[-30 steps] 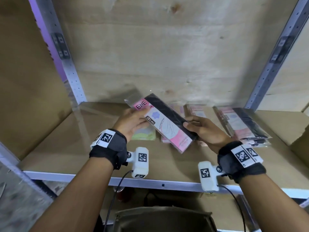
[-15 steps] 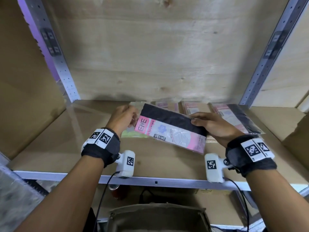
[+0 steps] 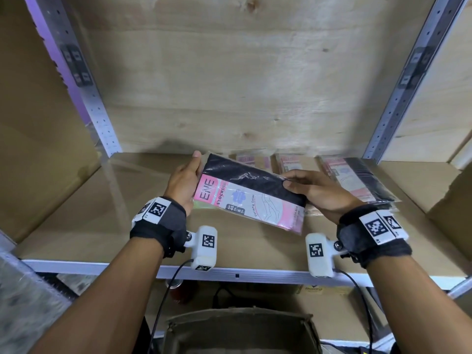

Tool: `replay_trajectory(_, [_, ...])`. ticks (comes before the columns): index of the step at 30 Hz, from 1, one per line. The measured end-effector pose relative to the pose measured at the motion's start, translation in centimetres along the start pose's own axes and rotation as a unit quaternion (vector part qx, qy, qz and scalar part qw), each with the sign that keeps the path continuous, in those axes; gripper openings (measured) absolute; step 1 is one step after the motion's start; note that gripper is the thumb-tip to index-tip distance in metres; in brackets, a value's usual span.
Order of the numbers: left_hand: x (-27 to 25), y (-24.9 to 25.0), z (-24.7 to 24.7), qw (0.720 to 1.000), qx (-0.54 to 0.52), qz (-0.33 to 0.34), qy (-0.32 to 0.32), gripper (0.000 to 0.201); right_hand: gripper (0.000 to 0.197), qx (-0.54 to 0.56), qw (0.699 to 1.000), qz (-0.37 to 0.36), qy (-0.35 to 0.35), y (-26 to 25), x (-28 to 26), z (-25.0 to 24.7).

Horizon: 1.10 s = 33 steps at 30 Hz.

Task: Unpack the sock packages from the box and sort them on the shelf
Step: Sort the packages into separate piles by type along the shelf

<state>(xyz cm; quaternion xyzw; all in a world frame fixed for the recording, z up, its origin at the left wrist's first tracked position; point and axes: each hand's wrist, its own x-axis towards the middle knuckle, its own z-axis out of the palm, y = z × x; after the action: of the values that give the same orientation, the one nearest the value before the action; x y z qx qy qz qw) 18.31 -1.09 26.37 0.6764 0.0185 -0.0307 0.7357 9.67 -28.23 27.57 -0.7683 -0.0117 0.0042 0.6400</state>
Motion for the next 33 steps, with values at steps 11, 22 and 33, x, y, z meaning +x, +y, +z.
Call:
replay_trajectory(11, [-1.2, 1.1, 0.6, 0.977, -0.176, -0.068, -0.095, 0.039, 0.018, 0.030, 0.999, -0.013, -0.023, 0.6, 0.6, 0.2])
replay_trajectory(22, [0.4, -0.2, -0.7, 0.967, -0.220, -0.117, 0.043, 0.072, 0.018, 0.129, 0.990, 0.027, 0.043, 0.6, 0.4, 0.1])
replay_trajectory(33, [-3.8, -1.6, 5.1, 0.952, 0.054, -0.034, -0.298, 0.034, 0.017, 0.206, 0.970, 0.054, 0.118, 1.4, 0.6, 1.8])
